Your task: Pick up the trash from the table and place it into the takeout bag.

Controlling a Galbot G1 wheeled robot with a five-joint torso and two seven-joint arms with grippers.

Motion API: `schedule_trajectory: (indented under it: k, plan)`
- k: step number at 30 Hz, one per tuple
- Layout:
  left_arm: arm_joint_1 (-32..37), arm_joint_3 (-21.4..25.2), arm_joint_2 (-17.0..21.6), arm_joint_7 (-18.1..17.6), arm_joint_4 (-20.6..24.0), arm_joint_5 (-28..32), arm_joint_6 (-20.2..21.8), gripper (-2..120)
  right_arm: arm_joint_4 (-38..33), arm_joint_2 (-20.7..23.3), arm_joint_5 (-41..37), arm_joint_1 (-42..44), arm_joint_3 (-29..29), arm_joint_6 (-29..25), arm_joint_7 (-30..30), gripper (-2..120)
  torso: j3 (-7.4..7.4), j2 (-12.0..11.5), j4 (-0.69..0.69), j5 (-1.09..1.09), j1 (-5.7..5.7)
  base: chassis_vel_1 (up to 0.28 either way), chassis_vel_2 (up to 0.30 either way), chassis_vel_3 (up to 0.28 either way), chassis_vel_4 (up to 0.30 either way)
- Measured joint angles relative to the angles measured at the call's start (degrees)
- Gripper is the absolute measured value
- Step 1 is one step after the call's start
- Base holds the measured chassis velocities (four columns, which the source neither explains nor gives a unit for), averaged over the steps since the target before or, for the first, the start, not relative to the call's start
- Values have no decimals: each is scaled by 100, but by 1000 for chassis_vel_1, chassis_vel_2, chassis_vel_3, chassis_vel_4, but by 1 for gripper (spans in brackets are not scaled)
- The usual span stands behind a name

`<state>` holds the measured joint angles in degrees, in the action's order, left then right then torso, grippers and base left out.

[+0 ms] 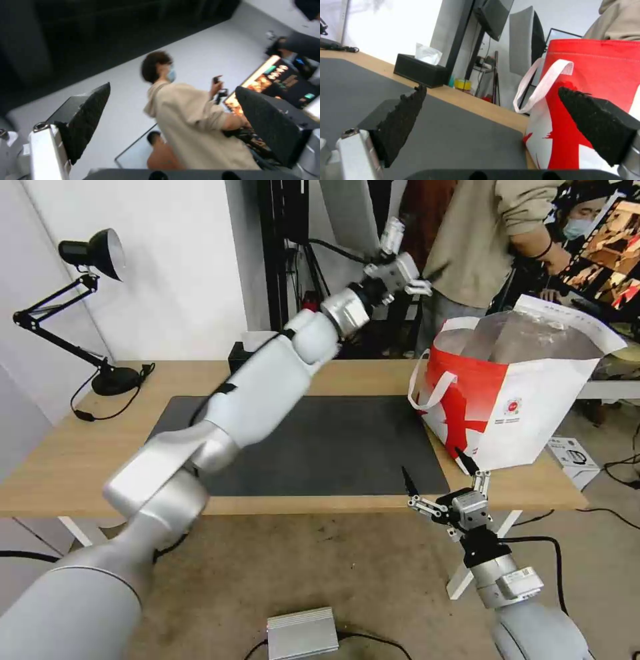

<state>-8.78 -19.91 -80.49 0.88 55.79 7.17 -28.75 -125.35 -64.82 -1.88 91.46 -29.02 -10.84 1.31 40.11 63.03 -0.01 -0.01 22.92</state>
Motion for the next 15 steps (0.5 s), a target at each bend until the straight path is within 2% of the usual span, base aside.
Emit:
schedule_trajectory:
  k: [2,3,5,8,11,13,15]
  plan:
    - [-25,-36,301,-88,217,549,218,100,0,0,0,0,0,0,0,100,0,0,1,-1,0,0,0,0,0]
    - [-25,-36,301,-88,217,549,218,100,0,0,0,0,0,0,0,100,0,0,1,-1,0,0,0,0,0]
    - [-39,1,590,-156,388,1118,421,100,0,0,0,0,0,0,0,100,0,0,2,-2,0,0,0,0,0]
    - [-43,54,720,-175,462,1370,527,100,0,0,0,0,0,0,0,100,0,0,1,-2,0,0,0,0,0]
    - [-45,174,1153,-218,767,2119,916,100,0,0,0,0,0,0,0,100,0,0,1,-2,0,0,0,0,0]
    - [-41,182,1230,-227,836,2231,984,100,0,0,0,0,0,0,0,100,0,0,1,-1,0,0,0,0,0]
    - [20,189,1609,-344,1257,2760,1415,100,0,0,0,0,0,0,0,100,0,0,2,-1,0,0,0,0,0]
